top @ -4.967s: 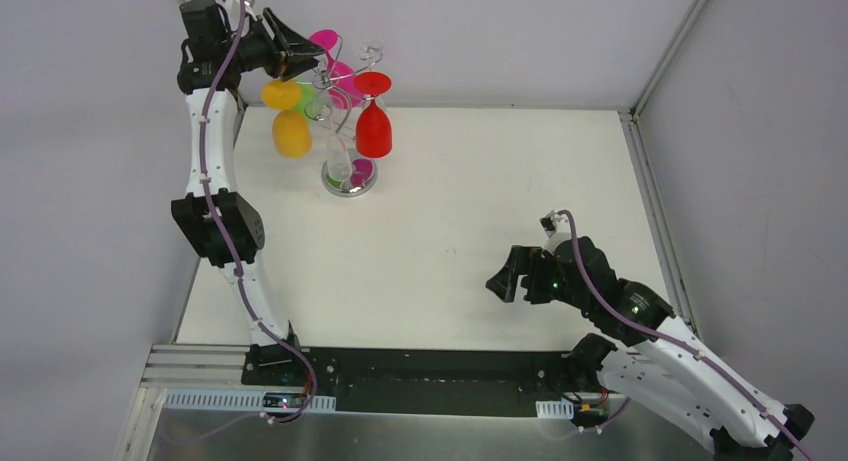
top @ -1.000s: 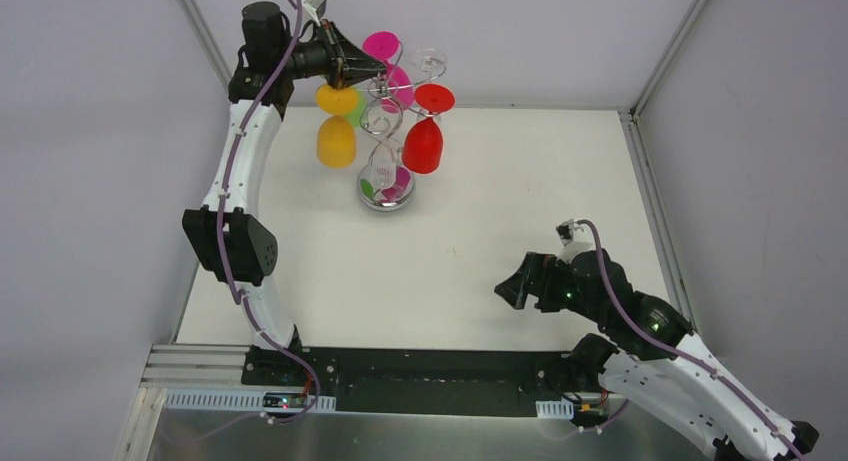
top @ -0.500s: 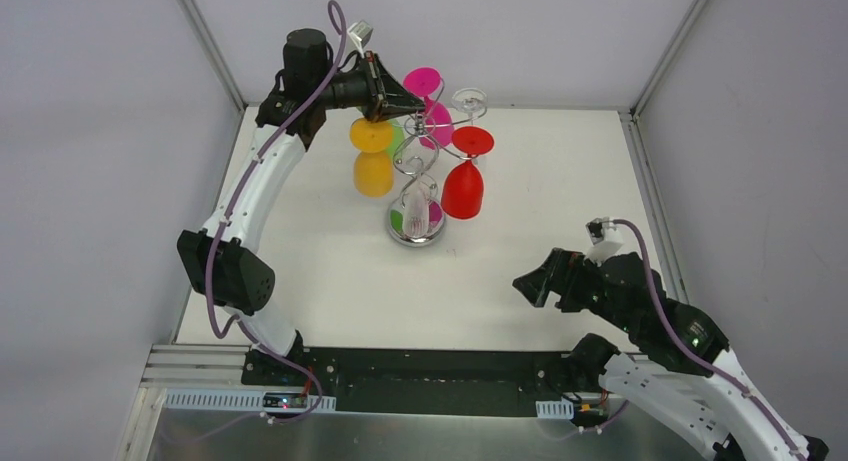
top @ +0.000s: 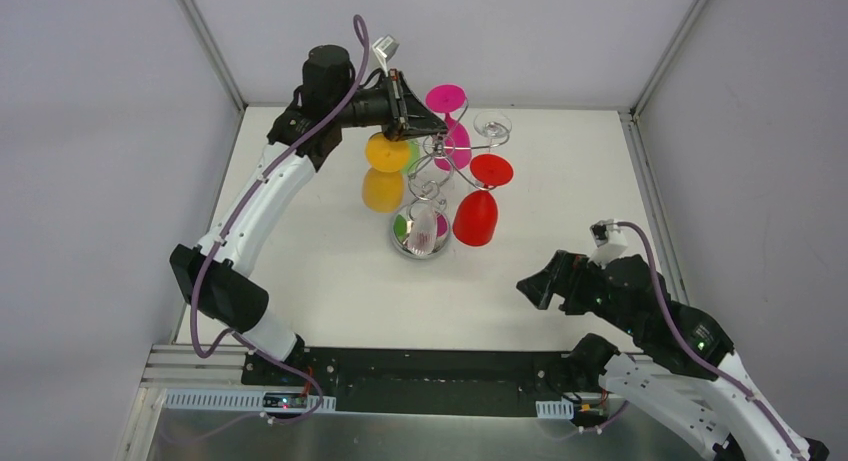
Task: Take the wine glass off the wine glass rack
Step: Place the wine rack at the center of the board.
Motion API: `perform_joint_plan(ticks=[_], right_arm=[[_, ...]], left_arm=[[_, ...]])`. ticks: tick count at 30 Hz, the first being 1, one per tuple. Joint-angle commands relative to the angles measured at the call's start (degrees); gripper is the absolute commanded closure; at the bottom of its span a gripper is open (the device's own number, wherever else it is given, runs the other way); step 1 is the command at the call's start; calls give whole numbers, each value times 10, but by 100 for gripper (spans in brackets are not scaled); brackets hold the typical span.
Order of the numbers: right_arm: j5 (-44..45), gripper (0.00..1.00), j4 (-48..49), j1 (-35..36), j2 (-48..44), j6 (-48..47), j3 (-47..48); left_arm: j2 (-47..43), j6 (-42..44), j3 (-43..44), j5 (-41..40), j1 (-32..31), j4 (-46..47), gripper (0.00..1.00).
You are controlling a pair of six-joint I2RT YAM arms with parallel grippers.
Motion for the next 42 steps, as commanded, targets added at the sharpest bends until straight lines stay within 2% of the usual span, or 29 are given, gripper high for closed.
perform_joint_plan(ticks=[1,20,33,39,42], right_arm=[[10,1,-11,3,-14,6,24],[3,1,-13,3,-46,23,-4],[4,1,-13,3,-44,23,-6],[3,1,-14,3,-37,23,-6],[5,1,-14,3,-37,22,-5]], left_arm=[[-50,-8,23,0,-18,153,100],[-12,-16,18,-7,-54,197,100],[-46,7,-54,-7,-67,204,100],[-63,23,-68,-5,-67,168,100],[-72,32,-72,-8,-66,149,93]])
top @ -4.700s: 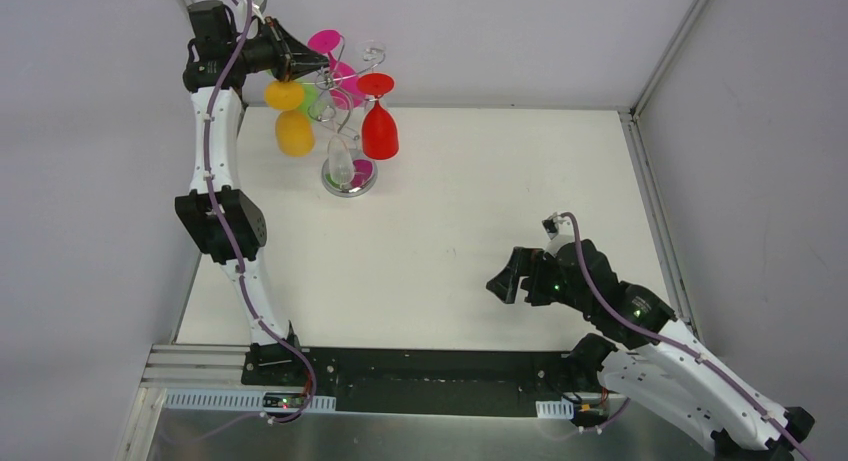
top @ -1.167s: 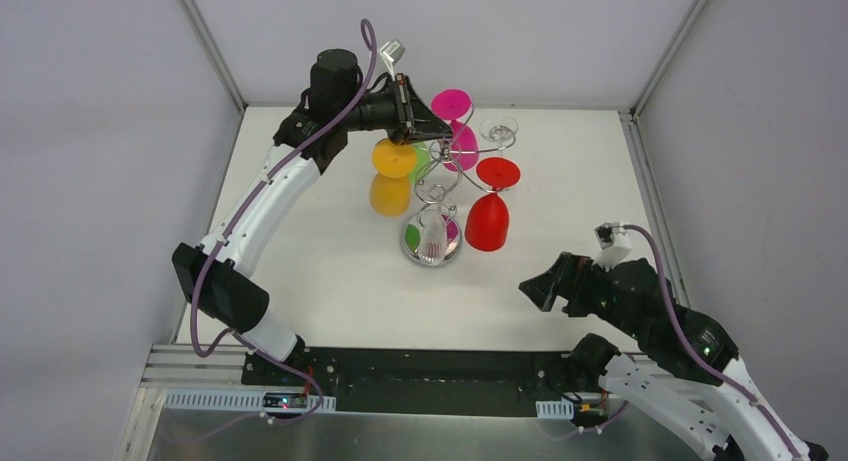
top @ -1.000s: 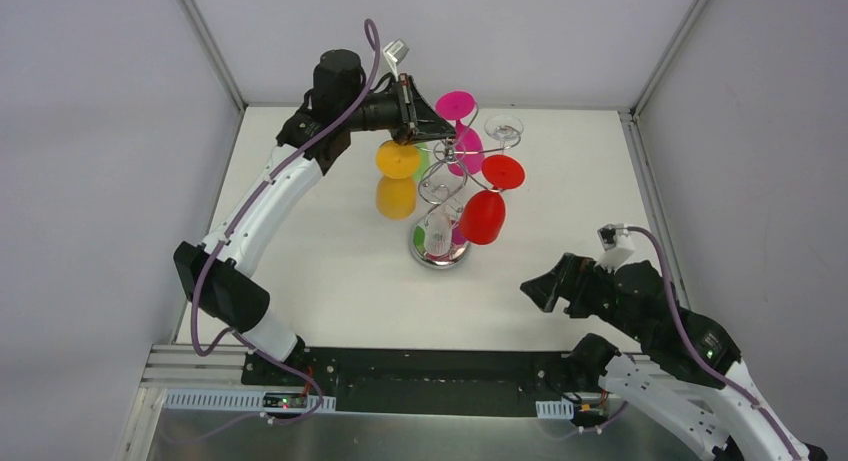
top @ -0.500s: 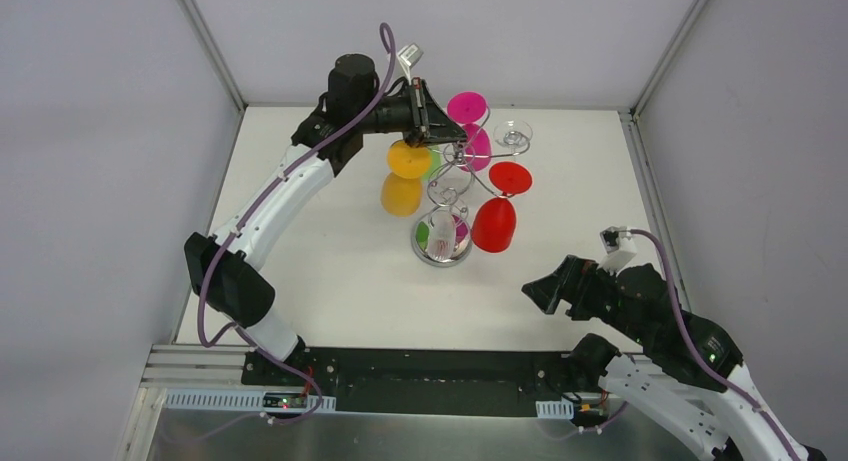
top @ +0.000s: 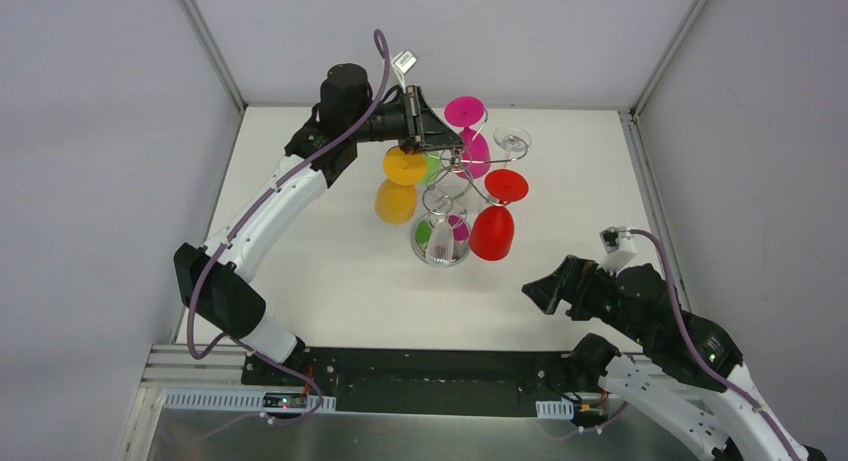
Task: Take the wine glass off the wine glass rack
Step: Place the wine rack at the center of the board.
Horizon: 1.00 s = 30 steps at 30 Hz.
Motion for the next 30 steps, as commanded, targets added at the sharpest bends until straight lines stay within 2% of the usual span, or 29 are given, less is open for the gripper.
perform_joint_plan(ticks=[1,8,14,30], right_arm=[[5,1,0,3,6,5,-1],[5,1,0,3,7,7,-3],[4,1,-1,3,10,6,-2],[4,1,1,3,10,3,-3]], left_arm=[[-59,13,8,15,-7,52,90],[-60,23,5,14,-6,36,75],[-55,24,5,14,-4,24,69],[-31,36,27,-12,5,-37,64]])
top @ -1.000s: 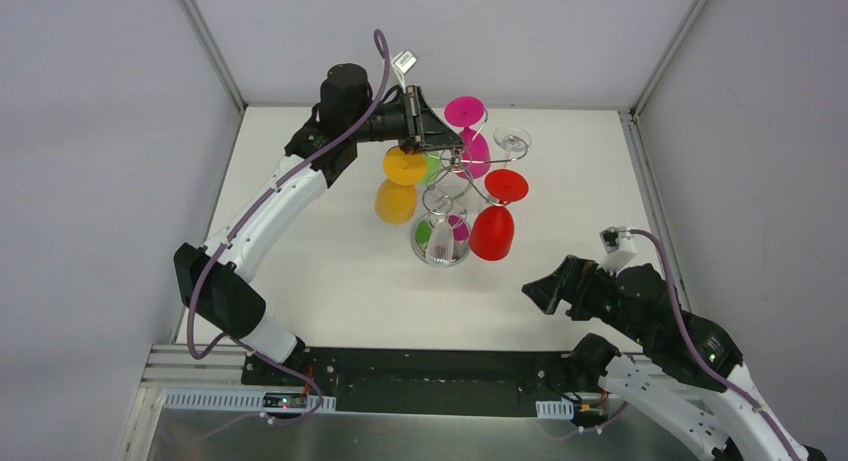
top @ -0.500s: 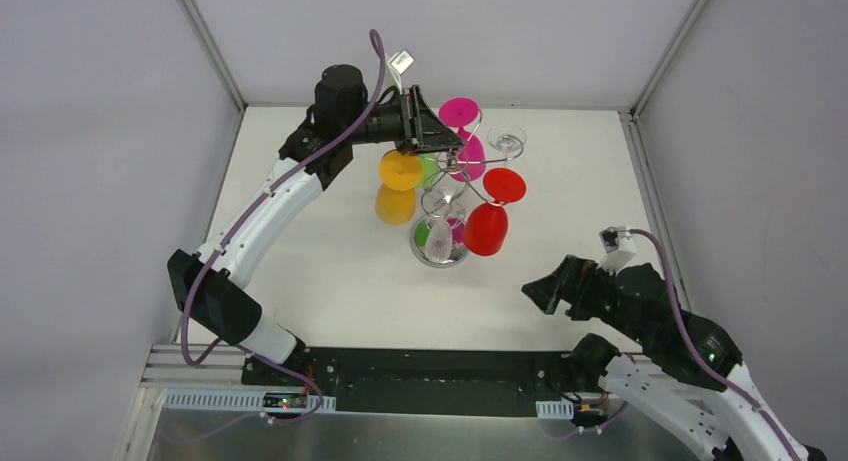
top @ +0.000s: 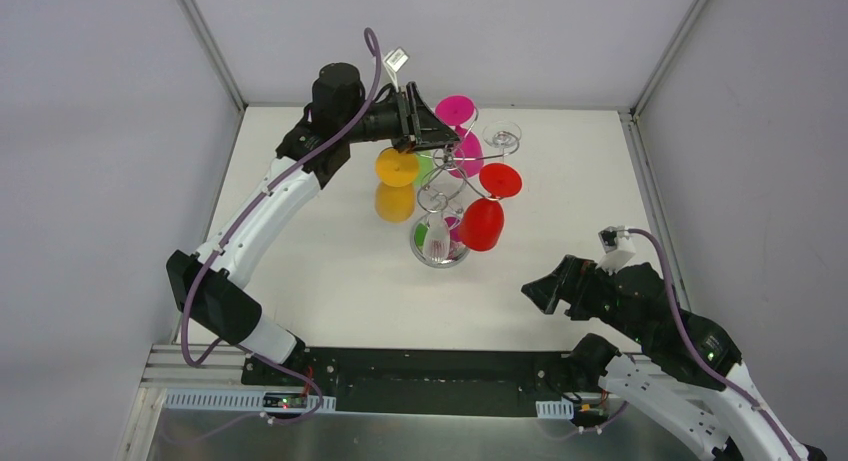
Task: Take the wine glass off the wine glass rack
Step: Place the wine rack at the center of the board.
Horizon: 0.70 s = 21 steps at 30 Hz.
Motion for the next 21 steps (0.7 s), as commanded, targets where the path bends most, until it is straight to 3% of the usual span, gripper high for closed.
perform_joint_plan(ticks=[1,21], right_arm=[[3,1,3,3,5,4,-4],[2,1,7,3,-4,9,-12]], left_arm=[[-11,14,28,6,-3,-9,64],[8,46,57,-21,4,-69,57]])
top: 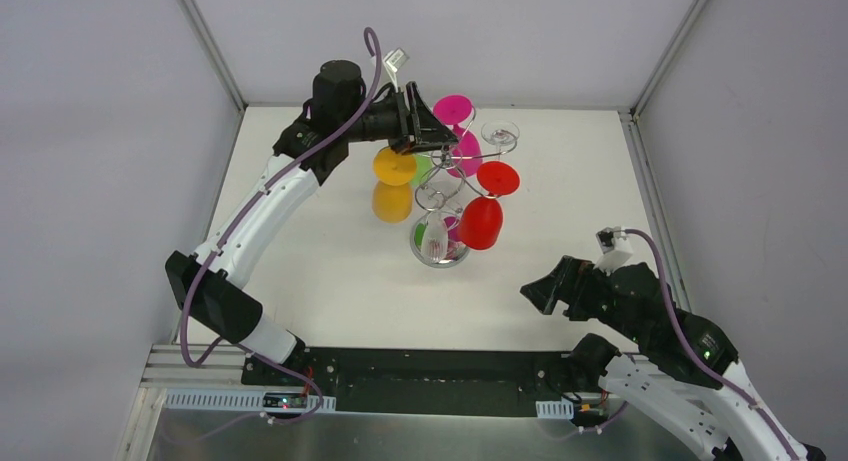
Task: Take the wine glass off the wine glass rack
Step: Place the wine rack at the center of the board, then pick up the wine glass from the wine rack.
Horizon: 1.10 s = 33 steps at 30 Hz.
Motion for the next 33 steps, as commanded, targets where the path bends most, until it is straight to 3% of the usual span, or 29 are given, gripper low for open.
perform_joint_plan(ticks=[1,18,33], right_arm=[[2,1,8,3,-3,8,-3],[50,1,-10,3,11,-7,43],[55,1,-1,3,109,-52,163]], left_arm=[[8,20,41,0,7,-12,56],[19,36,108,-20,33,-58,54],[-124,122,16,-92,34,-121,28]])
